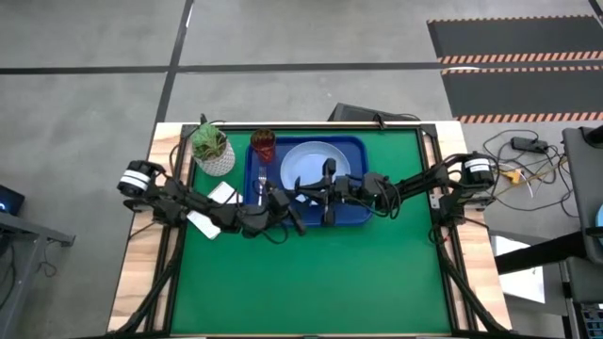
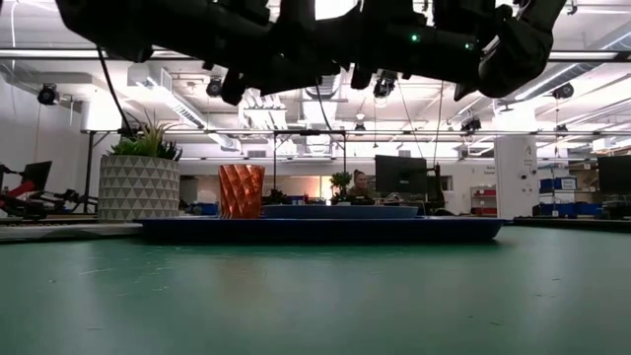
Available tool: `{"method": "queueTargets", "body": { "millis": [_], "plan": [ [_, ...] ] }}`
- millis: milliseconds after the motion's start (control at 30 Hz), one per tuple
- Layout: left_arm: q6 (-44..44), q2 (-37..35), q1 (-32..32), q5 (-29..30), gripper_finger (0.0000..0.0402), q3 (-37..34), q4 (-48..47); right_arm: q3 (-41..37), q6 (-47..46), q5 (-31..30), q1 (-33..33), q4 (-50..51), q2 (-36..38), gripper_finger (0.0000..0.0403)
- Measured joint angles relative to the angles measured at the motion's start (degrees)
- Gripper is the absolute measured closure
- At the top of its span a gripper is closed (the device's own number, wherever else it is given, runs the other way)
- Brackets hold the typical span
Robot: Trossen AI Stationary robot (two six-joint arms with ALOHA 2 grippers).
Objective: Pick and place plate/cup/fork/spoon on tray
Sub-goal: Put the blue spoon on the tray to the right of the orange fork
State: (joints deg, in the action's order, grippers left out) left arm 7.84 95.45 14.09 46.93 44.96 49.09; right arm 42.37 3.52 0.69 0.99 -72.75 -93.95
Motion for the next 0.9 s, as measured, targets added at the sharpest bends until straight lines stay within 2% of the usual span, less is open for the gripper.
{"method": "queueTargets", "body": {
  "millis": [133, 200, 267, 400, 567, 667, 767, 900],
  "plan": [
    [-0.73, 0.64, -0.16, 0.12, 0.0325, 0.78, -0.14, -0.11, 0.02, -0.86, 0.02, -0.14, 0.04, 0.0394],
    [0.44, 0.64, -0.16, 0.36, 0.0367, 0.91, -0.11, -0.15, -0.52, -0.82, 0.02, -0.03, 0.04, 0.0394],
    [2.29, 0.63, -0.18, 0.35, 0.0391, 0.86, 0.2, -0.15, -1.21, -0.81, 0.0, -0.05, 0.04, 0.0394],
    [4.23, 0.53, 0.0, 0.02, 0.0398, 0.76, -0.05, -0.15, -2.56, -0.72, 0.11, 0.22, 0.05, 0.0384],
    [5.46, -0.73, 0.98, -3.25, 0.0401, 0.54, -0.9, -0.04, -6.65, 0.62, 0.12, 1.26, 0.19, 0.0334],
    [6.35, -1.65, 1.68, -4.15, 0.0401, 0.44, -1.42, 0.28, -8.28, 3.11, 0.15, 2.95, 0.5, 0.0297],
    [10.54, -3.74, 1.75, -7.99, 0.0401, 0.43, -5.01, 0.65, -8.97, 7.17, 0.15, 3.59, 0.5, 0.0268],
    [15.43, -5.62, 1.77, -9.37, 0.0401, 0.43, -10.16, 1.88, -9.1, 11.66, 0.15, 5.7, 0.7, 0.0255]
  ]
}}
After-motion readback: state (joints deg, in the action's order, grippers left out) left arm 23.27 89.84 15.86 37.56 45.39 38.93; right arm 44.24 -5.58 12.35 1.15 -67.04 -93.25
